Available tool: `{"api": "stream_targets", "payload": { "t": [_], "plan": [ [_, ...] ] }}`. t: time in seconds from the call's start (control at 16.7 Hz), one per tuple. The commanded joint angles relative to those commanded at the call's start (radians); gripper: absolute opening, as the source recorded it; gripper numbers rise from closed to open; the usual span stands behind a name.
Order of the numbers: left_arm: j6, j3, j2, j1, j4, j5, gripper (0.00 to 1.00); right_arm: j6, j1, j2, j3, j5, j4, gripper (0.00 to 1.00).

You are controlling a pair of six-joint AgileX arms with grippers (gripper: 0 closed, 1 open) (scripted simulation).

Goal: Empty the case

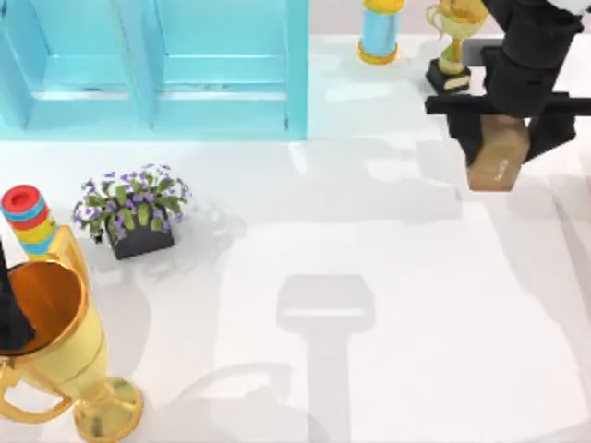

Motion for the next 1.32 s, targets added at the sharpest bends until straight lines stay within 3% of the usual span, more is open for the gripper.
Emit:
{"api": "stream_targets", "payload": {
  "t": [0.6, 1.32],
  "plan": [
    [0.0, 0.0, 0.0, 0.0, 0.0, 0.0, 1.0, 0.001, 0.006, 0.022, -0.136, 0.001, 0.16, 0.0],
    [0.0, 0.0, 0.0, 0.0, 0.0, 0.0, 1.0, 0.001, 0.006, 0.022, -0.136, 0.001, 0.16, 0.9]
  ]
}}
